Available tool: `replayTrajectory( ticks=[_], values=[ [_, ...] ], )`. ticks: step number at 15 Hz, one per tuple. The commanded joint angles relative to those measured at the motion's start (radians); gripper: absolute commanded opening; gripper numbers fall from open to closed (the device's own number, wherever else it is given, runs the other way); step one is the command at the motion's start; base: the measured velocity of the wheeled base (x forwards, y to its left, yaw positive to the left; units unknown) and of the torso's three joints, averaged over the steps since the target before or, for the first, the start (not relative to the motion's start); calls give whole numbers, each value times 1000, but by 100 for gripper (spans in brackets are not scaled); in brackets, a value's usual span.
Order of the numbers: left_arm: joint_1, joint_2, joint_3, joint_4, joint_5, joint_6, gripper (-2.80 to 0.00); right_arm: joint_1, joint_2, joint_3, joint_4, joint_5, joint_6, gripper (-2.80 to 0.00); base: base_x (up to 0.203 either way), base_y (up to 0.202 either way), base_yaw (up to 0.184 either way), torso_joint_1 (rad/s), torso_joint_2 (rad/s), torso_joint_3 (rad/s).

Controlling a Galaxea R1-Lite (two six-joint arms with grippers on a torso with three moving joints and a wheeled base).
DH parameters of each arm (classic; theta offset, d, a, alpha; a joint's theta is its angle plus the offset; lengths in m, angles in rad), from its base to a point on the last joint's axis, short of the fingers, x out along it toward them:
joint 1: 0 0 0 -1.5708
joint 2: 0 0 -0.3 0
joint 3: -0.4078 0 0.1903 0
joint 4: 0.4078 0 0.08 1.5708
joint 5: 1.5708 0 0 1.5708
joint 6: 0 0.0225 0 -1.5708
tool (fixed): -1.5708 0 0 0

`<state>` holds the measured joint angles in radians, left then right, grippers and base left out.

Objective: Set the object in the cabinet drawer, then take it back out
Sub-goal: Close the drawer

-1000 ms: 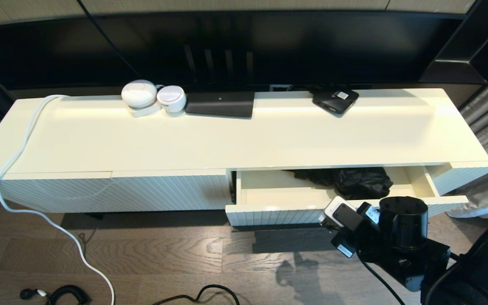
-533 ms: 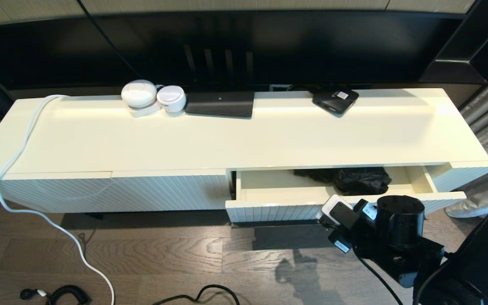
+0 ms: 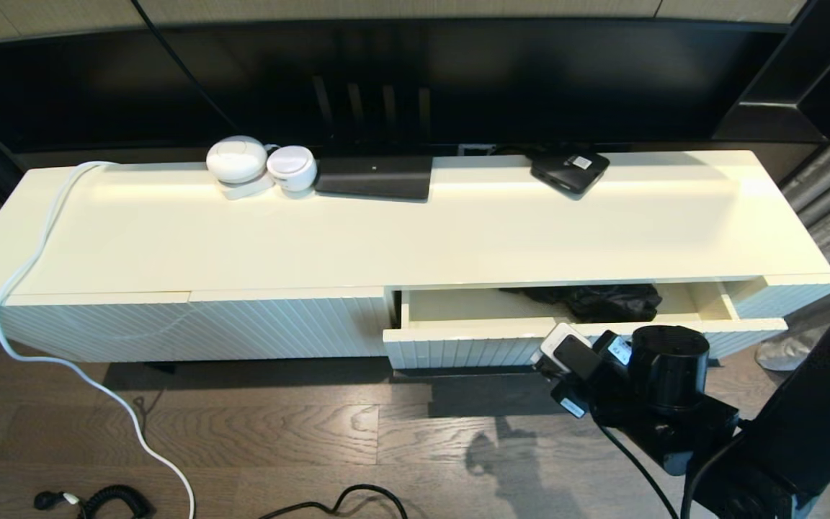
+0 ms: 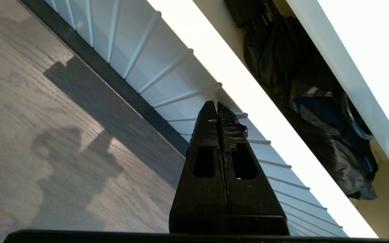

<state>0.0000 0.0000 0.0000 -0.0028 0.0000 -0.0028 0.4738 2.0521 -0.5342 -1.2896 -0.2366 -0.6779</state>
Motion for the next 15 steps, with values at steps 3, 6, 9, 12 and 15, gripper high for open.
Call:
replayTrajectory(
  ticks=[3,6,9,12,15],
  values=[
    [0,0,2,0,0,0,-280,-3,26,-18,-13,-1,-5,-280,0,0,0,0,0,0],
    [0,0,0,0,0,0,-280,-3,49,-38,-36,-1,-11,-280,0,0,0,0,0,0],
    [0,0,2,0,0,0,-280,-11,75,-75,-40,-1,-17,-280,0,0,0,0,0,0],
    [0,0,2,0,0,0,-280,-17,104,-117,-39,-1,-18,-280,0,0,0,0,0,0],
    [0,0,0,0,0,0,-280,-23,122,-151,-37,3,-17,-280,0,0,0,0,0,0]
  ],
)
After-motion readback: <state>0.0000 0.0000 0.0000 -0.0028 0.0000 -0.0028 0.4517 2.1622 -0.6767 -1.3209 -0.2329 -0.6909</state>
